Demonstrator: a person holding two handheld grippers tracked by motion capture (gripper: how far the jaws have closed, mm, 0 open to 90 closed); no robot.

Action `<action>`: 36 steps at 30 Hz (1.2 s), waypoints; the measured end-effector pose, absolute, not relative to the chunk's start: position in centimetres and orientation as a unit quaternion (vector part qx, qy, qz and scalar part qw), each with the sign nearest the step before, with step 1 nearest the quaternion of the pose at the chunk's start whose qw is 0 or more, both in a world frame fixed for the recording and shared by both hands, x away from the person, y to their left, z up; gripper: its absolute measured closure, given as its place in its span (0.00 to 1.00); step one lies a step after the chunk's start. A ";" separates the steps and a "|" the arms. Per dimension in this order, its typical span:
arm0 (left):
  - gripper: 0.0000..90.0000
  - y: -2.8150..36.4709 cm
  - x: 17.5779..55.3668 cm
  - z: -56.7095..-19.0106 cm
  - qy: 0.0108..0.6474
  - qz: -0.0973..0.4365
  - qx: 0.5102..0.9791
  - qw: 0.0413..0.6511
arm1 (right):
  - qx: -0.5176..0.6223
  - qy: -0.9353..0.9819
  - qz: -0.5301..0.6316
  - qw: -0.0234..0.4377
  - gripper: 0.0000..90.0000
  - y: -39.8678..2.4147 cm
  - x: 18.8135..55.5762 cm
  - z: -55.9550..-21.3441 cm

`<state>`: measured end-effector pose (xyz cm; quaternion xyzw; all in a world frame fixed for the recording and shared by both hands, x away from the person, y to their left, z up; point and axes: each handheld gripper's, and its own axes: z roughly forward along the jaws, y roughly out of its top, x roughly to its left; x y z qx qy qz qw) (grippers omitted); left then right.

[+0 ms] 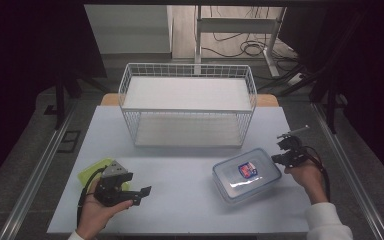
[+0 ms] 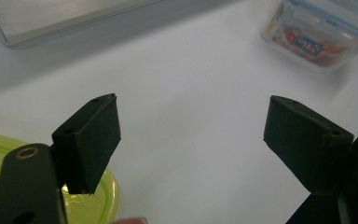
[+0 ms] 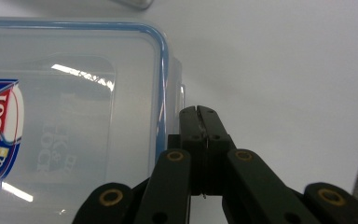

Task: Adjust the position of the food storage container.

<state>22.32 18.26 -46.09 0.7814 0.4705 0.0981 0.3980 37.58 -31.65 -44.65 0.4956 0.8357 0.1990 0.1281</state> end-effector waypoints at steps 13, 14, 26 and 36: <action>0.21 18.9 21.6 -45.2 0.471 0.107 0.773 0.411 | 0.494 0.835 0.208 0.123 0.99 -28.7 35.1 -44.9; 0.21 18.9 21.6 -45.2 0.471 0.107 0.773 0.411 | 0.494 0.835 0.208 0.123 0.99 -28.7 35.1 -44.9; 0.21 18.2 22.0 -45.5 0.466 0.104 0.780 0.405 | 0.463 0.853 0.216 0.110 0.99 -25.5 33.5 -45.3; 0.21 18.2 22.1 -45.7 0.466 0.103 0.781 0.403 | 0.444 0.858 0.232 0.117 0.99 -24.9 32.1 -44.6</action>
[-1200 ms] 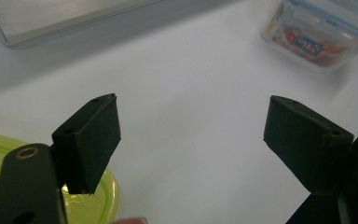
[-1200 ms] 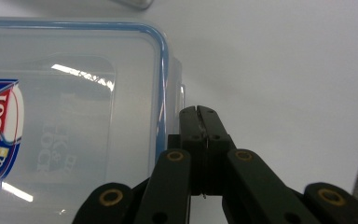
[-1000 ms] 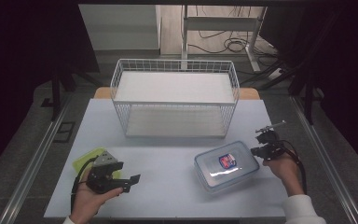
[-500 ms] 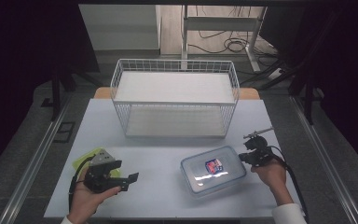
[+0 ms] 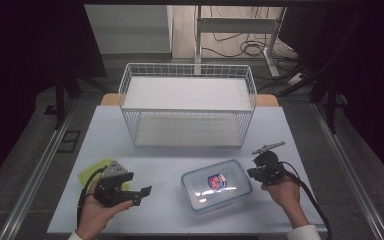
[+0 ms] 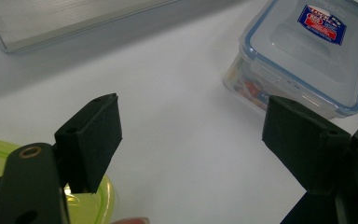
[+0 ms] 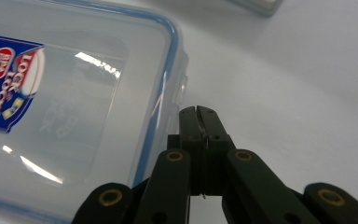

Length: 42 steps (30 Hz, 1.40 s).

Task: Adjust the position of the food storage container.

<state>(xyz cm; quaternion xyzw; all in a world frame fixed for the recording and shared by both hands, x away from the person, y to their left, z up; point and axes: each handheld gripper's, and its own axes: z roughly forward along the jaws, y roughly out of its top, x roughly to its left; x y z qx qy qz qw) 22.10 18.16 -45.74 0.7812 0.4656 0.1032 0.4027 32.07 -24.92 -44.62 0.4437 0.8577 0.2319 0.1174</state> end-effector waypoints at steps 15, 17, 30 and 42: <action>0.21 18.5 22.1 -45.9 0.471 0.108 0.780 0.399 | 0.275 0.929 0.245 0.045 0.99 -20.3 22.2 -44.2; 0.21 18.4 22.1 -45.9 0.470 0.107 0.780 0.399 | 0.249 0.938 0.237 0.030 0.99 -17.8 21.9 -45.3; 0.21 18.5 22.1 -46.3 0.468 0.106 0.784 0.393 | 0.226 0.945 0.235 0.032 0.99 -13.3 23.1 -46.1; 0.21 18.3 22.1 -46.6 0.469 0.105 0.786 0.388 | 0.232 0.940 0.244 0.049 0.99 -11.7 24.1 -46.6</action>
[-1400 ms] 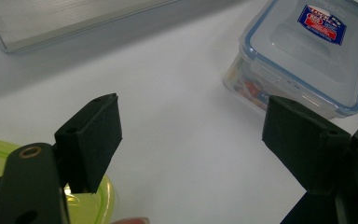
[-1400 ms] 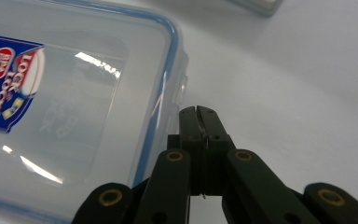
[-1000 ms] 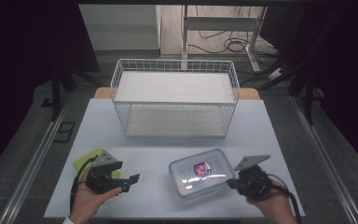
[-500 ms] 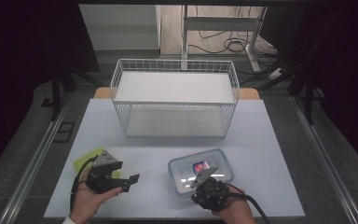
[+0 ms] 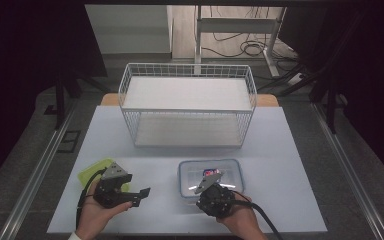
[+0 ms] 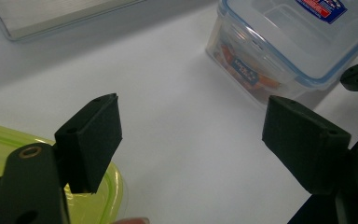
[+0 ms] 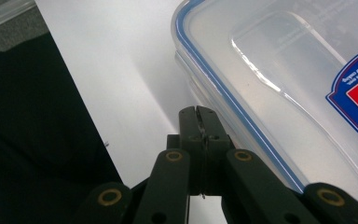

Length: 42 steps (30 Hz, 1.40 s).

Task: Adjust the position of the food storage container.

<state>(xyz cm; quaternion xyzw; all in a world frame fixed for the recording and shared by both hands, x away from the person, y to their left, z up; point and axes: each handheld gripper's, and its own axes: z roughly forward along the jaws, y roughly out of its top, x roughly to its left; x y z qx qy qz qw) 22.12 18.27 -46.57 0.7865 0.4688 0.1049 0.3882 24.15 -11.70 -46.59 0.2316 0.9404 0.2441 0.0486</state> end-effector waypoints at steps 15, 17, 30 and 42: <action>0.20 17.7 22.0 -46.2 0.474 0.093 0.778 0.401 | 0.340 0.872 0.335 0.104 0.99 -22.3 25.1 -41.6; 0.20 17.5 22.0 -46.2 0.472 0.093 0.779 0.401 | 0.372 0.860 0.334 0.104 0.99 -24.2 25.9 -42.1; 0.20 17.1 22.3 -46.6 0.480 0.090 0.780 0.392 | 0.410 0.867 0.260 0.112 0.99 -25.1 28.2 -46.8; 0.20 17.5 22.3 -46.6 0.485 0.092 0.776 0.392 | 0.390 0.873 0.264 0.128 0.99 -22.7 28.4 -47.1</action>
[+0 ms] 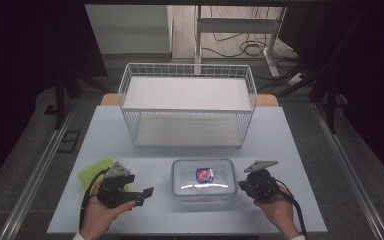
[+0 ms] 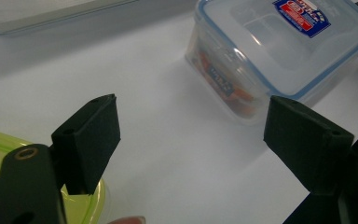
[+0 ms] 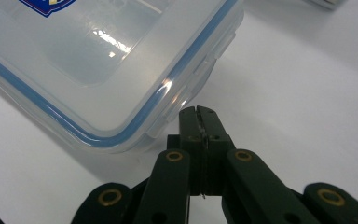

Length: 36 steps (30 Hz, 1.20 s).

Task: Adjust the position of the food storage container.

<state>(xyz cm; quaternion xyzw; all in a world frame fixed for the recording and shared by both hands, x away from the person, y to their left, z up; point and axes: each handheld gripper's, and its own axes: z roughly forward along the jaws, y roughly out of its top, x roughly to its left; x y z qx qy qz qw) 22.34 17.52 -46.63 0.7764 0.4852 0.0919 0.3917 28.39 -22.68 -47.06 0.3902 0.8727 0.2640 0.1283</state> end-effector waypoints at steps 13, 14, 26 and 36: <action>0.20 18.0 22.2 -46.6 0.491 0.094 0.773 0.392 | 0.382 0.873 0.272 0.136 0.99 -20.4 28.6 -47.9; 0.20 18.0 22.2 -46.6 0.491 0.094 0.773 0.392 | 0.382 0.873 0.272 0.136 0.99 -20.4 28.6 -47.9; 0.20 18.8 21.6 -46.6 0.500 0.092 0.764 0.397 | 0.413 0.828 0.370 0.085 0.71 -23.6 27.6 -45.2; 0.19 18.6 21.7 -46.7 0.501 0.068 0.759 0.410 | 0.433 0.792 0.430 0.020 0.32 -24.8 27.7 -45.3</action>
